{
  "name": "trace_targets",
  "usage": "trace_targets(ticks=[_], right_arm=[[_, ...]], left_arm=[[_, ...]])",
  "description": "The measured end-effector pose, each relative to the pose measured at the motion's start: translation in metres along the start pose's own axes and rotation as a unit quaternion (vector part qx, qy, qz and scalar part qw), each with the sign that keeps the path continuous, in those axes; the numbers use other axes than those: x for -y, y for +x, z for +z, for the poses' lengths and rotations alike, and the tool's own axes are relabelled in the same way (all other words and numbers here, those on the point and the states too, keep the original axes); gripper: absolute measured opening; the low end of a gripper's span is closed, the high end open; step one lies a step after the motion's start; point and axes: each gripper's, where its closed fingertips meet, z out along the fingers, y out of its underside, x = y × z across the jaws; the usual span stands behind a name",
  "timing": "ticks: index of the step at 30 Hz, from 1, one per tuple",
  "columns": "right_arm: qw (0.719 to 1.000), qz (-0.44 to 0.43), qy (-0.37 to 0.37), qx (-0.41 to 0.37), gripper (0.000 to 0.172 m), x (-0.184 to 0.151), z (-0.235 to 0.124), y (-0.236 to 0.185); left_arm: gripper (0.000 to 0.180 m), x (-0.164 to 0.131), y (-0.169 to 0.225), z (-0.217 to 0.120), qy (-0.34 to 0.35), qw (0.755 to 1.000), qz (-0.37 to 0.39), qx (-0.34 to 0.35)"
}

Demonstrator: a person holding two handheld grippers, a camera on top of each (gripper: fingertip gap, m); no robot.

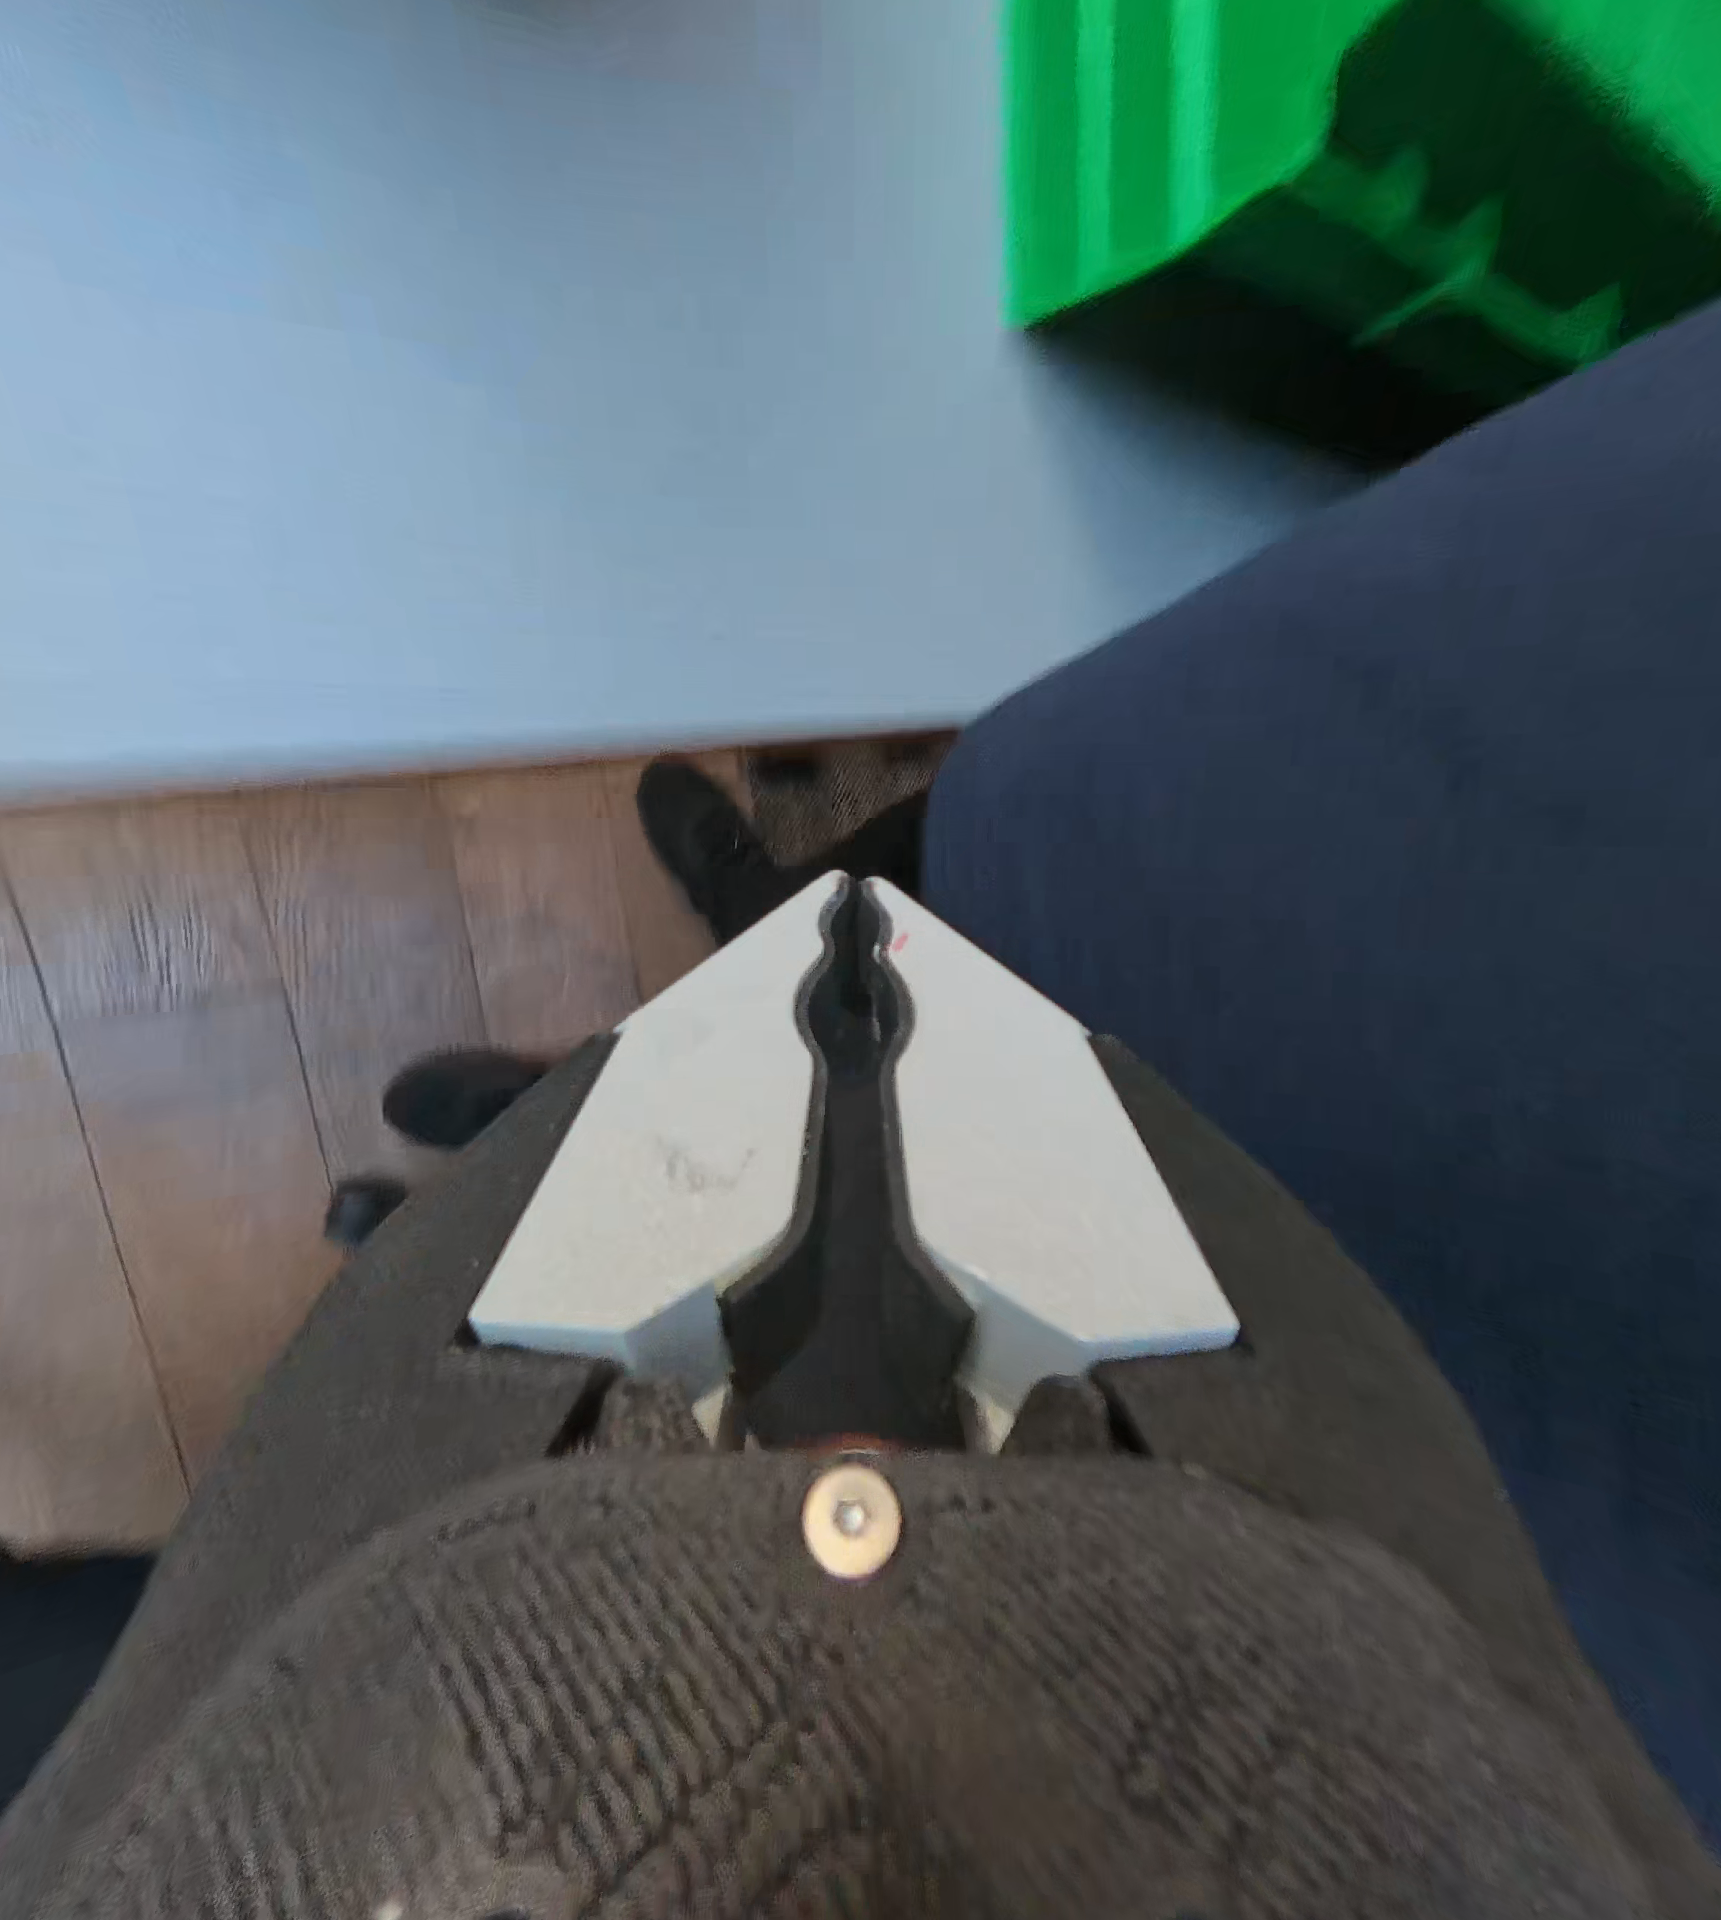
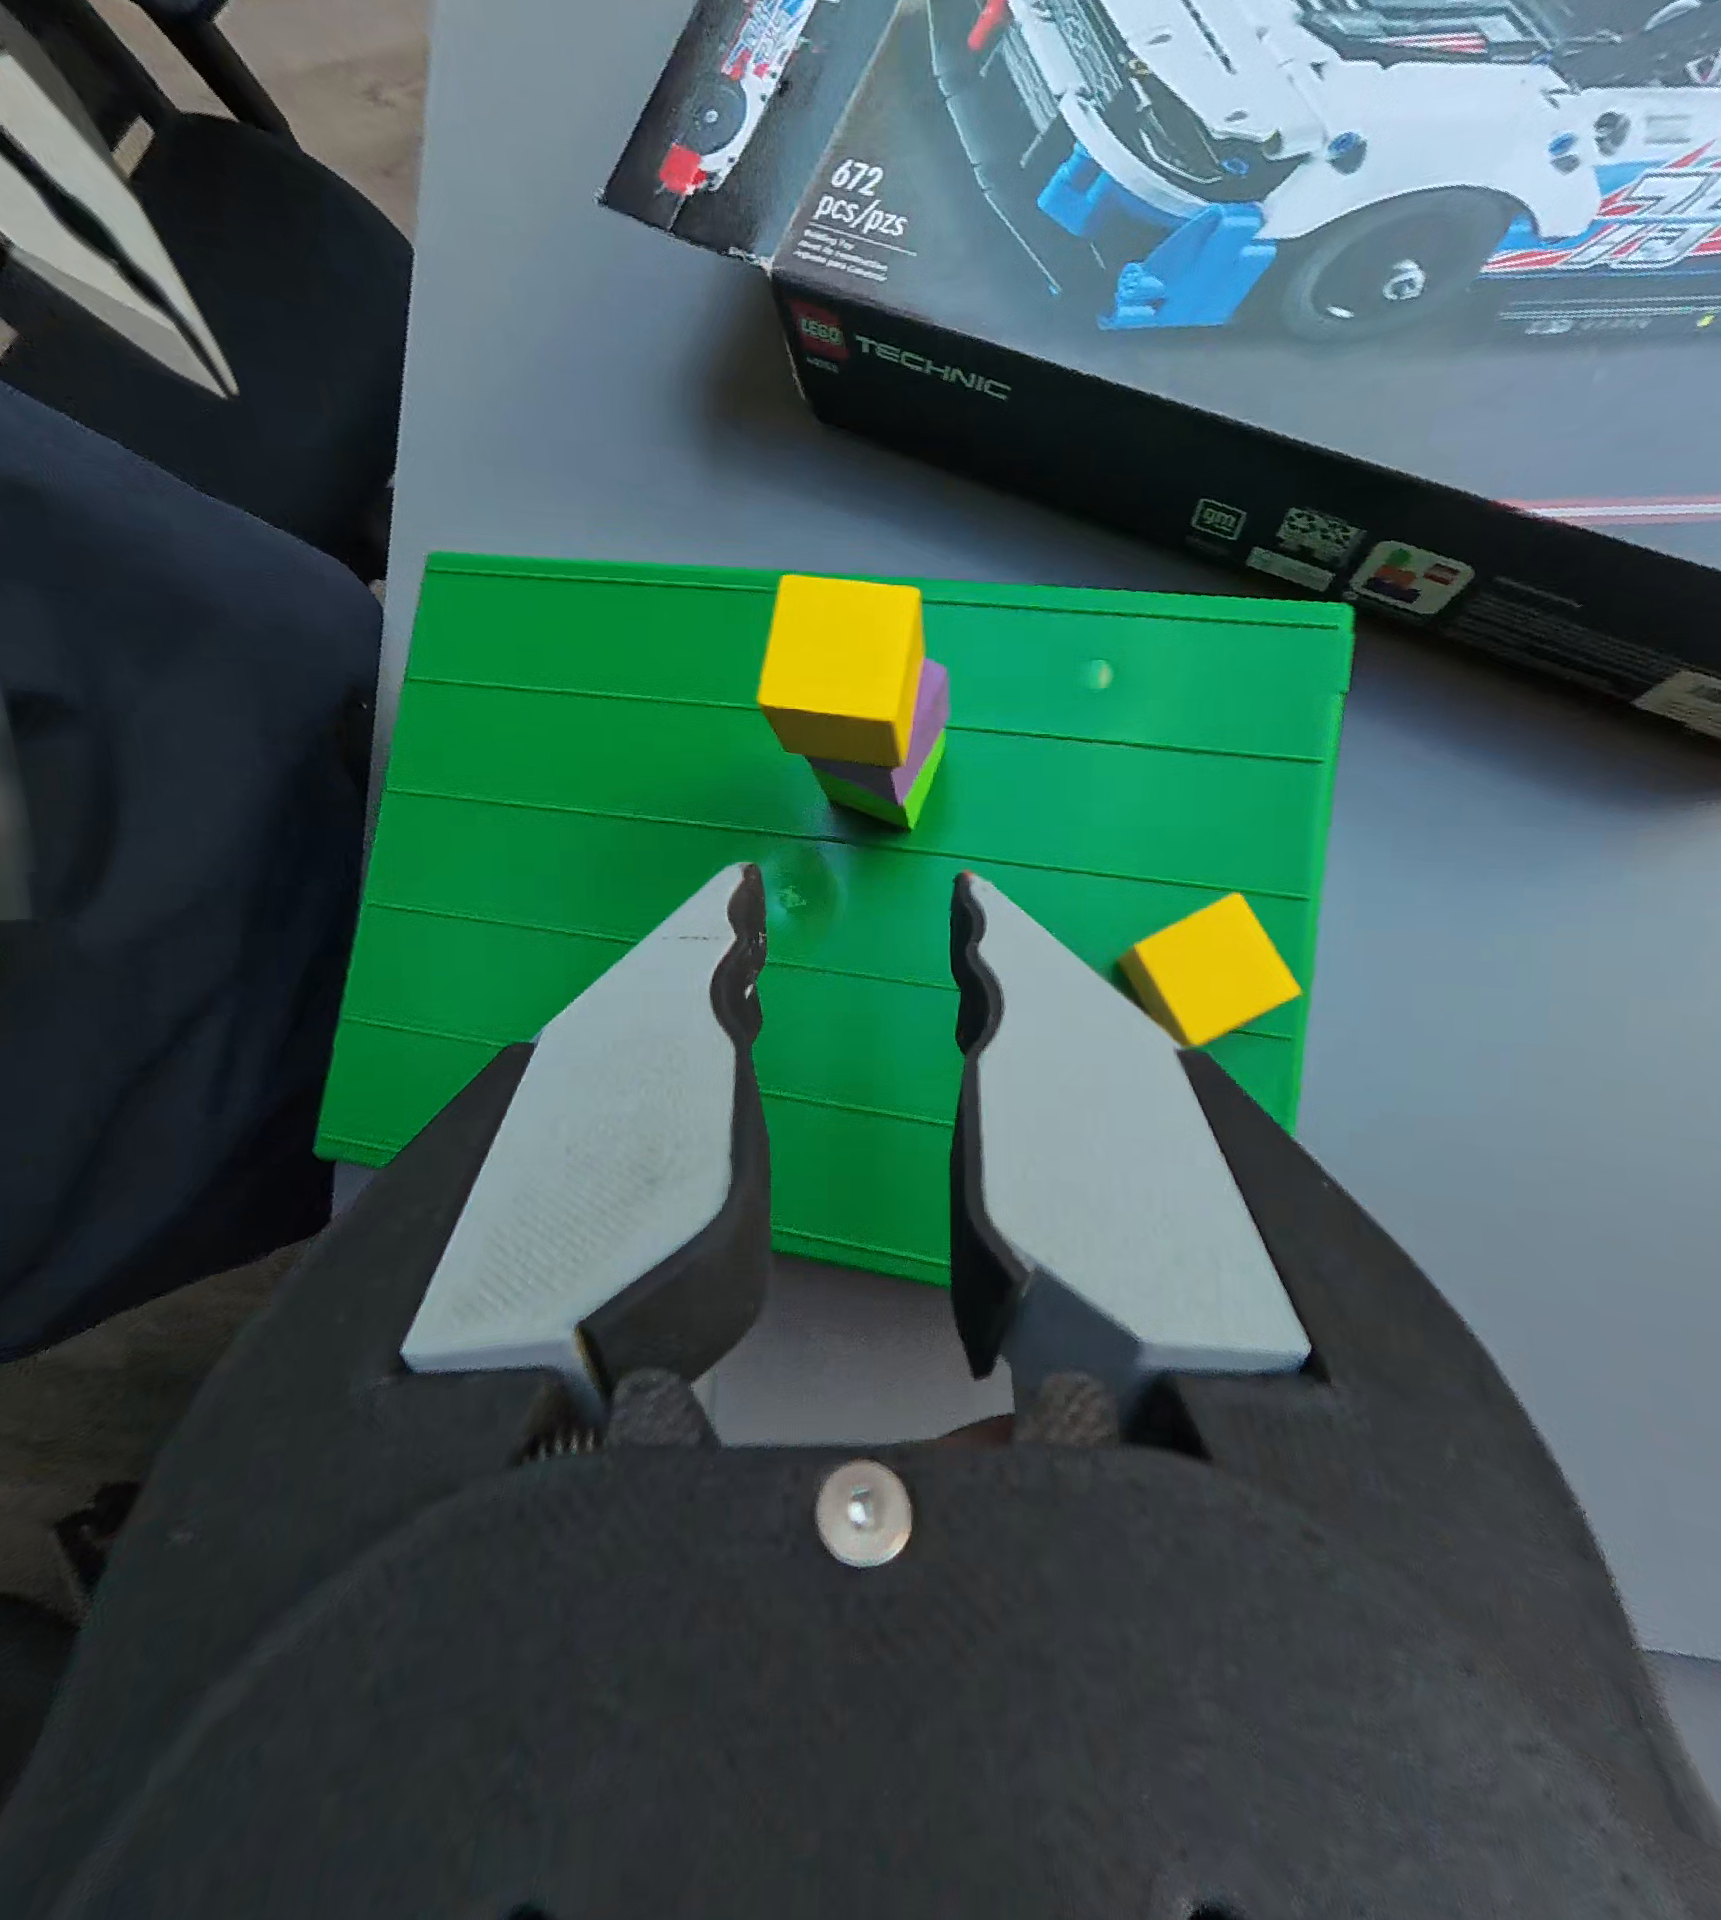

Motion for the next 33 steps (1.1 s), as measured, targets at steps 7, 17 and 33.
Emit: trace_targets(ticks=[7,17,33], right_arm=[[0.992,0.097,0.034,-0.074,0.032,-0.005,0.027,-0.001],[0.985,0.108,0.053,-0.122,0.045,-0.002,0.054,0.006],[0.997,-0.014,-0.019,-0.08,0.024,-0.019,0.05,0.006]], left_arm=[[0.006,0.183,0.096,0.03,0.079,0.975,0.19,-0.088],[0.05,0.249,0.148,0.123,-0.064,0.954,0.246,-0.159],[0.046,0.242,0.158,0.136,-0.083,0.941,0.29,-0.152]])
